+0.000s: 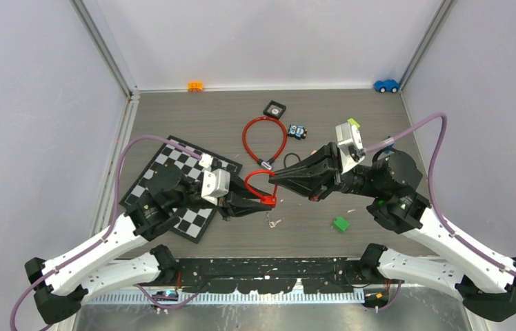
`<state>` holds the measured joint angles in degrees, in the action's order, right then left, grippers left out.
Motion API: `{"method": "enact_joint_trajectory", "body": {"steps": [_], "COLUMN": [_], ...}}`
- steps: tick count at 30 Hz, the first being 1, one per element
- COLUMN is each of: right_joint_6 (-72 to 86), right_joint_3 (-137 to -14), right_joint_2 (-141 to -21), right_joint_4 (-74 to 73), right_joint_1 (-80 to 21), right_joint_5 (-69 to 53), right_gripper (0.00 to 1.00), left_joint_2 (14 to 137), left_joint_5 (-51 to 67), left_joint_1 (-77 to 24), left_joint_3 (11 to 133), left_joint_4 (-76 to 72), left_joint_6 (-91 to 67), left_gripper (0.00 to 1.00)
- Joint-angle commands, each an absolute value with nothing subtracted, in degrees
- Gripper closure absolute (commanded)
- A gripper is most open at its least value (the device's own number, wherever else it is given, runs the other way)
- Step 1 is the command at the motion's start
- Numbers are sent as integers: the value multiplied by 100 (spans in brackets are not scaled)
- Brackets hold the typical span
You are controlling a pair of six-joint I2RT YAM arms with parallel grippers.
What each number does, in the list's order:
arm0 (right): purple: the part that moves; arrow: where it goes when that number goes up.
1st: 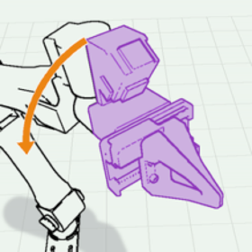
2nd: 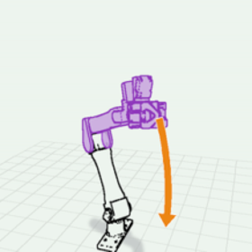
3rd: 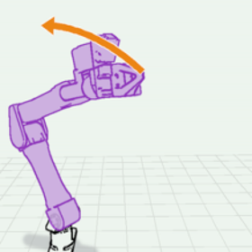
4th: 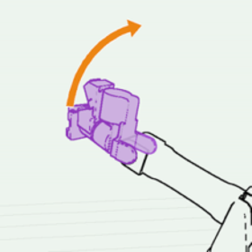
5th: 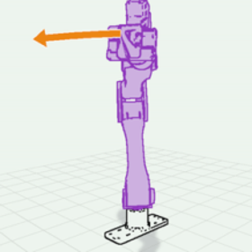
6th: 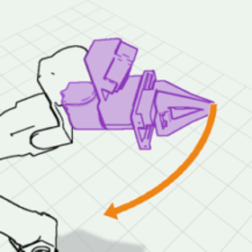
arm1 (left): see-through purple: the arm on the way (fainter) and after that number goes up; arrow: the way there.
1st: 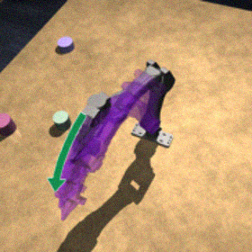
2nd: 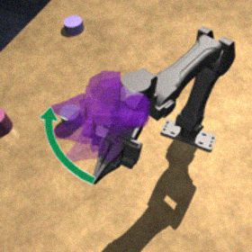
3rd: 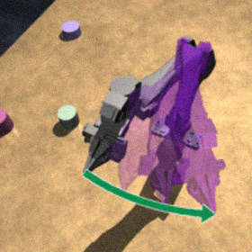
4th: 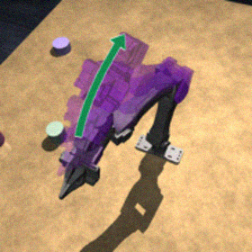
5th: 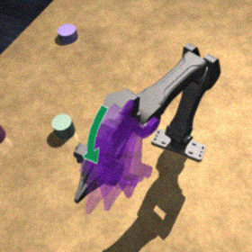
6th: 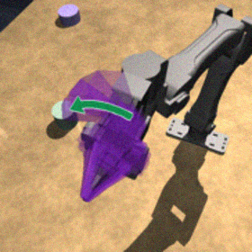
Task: Lock with the key
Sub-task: Lock the lock.
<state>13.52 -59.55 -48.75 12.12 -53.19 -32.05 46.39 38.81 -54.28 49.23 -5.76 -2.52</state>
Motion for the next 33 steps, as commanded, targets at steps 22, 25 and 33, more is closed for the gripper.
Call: {"method": "enact_joint_trajectory", "body": {"steps": [22, 25, 33], "right_joint_6": [1089, 1050, 1009], "right_joint_3": [-6033, -6115, -5929], "right_joint_2": [-4660, -4701, -4733], "right_joint_4": [1042, 974, 964], "right_joint_1": [-5361, -5362, -5361], "right_joint_5": [-3083, -3147, -3090], "right_gripper": [99, 99, 99], "left_joint_2": [4827, 4826, 4785], "left_joint_5": [4009, 4003, 4008], "left_joint_1": [-5440, -5440, -5440], "left_joint_3": [5012, 5010, 5005], "left_joint_4": [-1192, -1165, -1169], "left_joint_6": [-417, -405, -413], "left_gripper": [100, 100, 100]}}
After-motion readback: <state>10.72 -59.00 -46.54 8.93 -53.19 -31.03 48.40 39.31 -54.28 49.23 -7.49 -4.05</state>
